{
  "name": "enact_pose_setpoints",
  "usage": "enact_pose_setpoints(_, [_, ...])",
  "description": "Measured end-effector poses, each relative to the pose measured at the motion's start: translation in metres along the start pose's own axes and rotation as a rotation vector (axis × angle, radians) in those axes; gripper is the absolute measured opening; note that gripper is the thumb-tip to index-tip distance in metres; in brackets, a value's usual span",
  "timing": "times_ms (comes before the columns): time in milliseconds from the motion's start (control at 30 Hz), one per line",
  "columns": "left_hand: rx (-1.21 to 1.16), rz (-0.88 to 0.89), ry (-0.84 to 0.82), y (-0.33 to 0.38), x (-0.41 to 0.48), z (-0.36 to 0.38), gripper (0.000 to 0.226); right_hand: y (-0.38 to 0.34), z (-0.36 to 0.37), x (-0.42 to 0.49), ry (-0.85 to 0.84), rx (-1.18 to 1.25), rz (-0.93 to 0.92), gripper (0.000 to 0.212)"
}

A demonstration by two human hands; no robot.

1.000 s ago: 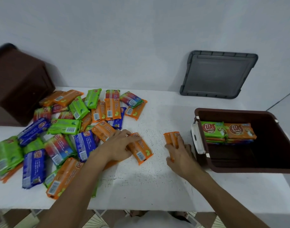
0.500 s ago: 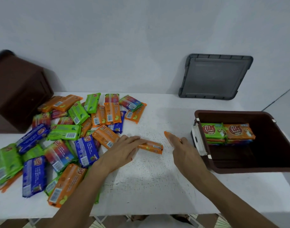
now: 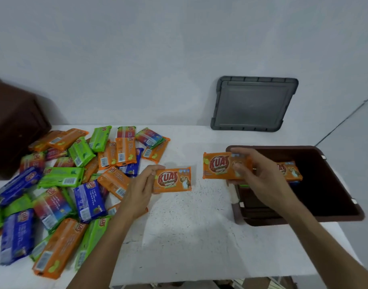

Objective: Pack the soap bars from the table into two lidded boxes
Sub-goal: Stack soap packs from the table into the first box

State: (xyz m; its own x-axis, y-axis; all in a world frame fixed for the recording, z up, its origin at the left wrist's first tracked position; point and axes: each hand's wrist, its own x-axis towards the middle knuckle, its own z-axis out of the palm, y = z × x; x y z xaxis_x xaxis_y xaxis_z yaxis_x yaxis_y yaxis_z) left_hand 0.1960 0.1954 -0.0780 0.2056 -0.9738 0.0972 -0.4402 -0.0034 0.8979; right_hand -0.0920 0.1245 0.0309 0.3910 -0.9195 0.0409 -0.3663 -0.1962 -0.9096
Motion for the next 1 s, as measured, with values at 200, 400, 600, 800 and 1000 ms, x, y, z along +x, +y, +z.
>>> enact_pose_setpoints(200, [-0.304,-0.071,0.052,0.054,0.006,0.026,0.027,0.017,-0.073,0.001,0.014,0.24,0.08,0.028])
enact_pose_setpoints(400, [-0.457,-0.114,0.029,0.093,0.016,0.071,0.028,0.061,-0.117,0.014,-0.077,0.252,0.162,0.029])
enact_pose_setpoints(600, [-0.518,-0.165,-0.034,0.112,0.024,0.105,0.034,0.09,-0.112,0.039,-0.229,0.178,0.228,0.031])
enact_pose_setpoints(800, [-0.466,-0.187,-0.039,0.119,0.025,0.129,0.032,0.1,-0.099,0.052,-0.288,-0.453,0.064,0.037])
enact_pose_setpoints(1000, [-0.36,-0.174,-0.008,0.126,0.026,0.138,0.032,0.109,-0.106,0.051,-0.294,-0.561,-0.021,0.037])
